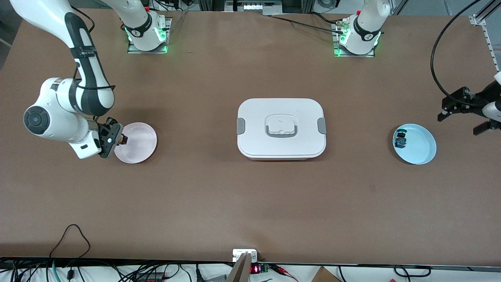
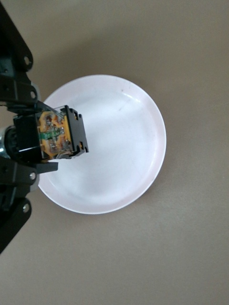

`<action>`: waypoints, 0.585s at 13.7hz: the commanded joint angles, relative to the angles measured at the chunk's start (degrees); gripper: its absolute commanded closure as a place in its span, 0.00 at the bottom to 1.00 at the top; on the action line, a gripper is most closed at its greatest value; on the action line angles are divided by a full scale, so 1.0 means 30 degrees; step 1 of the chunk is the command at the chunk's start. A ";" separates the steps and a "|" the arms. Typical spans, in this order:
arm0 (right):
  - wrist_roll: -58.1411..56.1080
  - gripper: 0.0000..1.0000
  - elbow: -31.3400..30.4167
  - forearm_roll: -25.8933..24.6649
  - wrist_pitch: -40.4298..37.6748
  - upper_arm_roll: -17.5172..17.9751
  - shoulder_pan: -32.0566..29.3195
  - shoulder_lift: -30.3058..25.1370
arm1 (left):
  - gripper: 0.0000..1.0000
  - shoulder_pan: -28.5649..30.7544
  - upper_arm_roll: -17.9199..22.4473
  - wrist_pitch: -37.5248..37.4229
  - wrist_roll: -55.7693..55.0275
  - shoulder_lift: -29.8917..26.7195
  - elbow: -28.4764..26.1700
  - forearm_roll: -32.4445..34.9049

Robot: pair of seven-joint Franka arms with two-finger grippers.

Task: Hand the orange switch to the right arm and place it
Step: 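Lower the orange switch onto the white plate with the right gripper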

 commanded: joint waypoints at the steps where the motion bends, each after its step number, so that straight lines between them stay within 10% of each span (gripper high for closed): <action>1: -0.1454 1.00 -0.1610 -0.0355 0.2412 -0.0017 0.0183 -0.0478 | 0.00 -0.0414 0.0220 -0.0815 -0.2386 -0.0559 -0.0475 0.0544; 8: -0.1868 1.00 -0.3895 -0.0296 0.6194 0.0012 0.1208 -0.0097 | 0.00 -0.0414 -0.0190 -0.1754 -0.4555 -0.0472 -0.0533 0.1715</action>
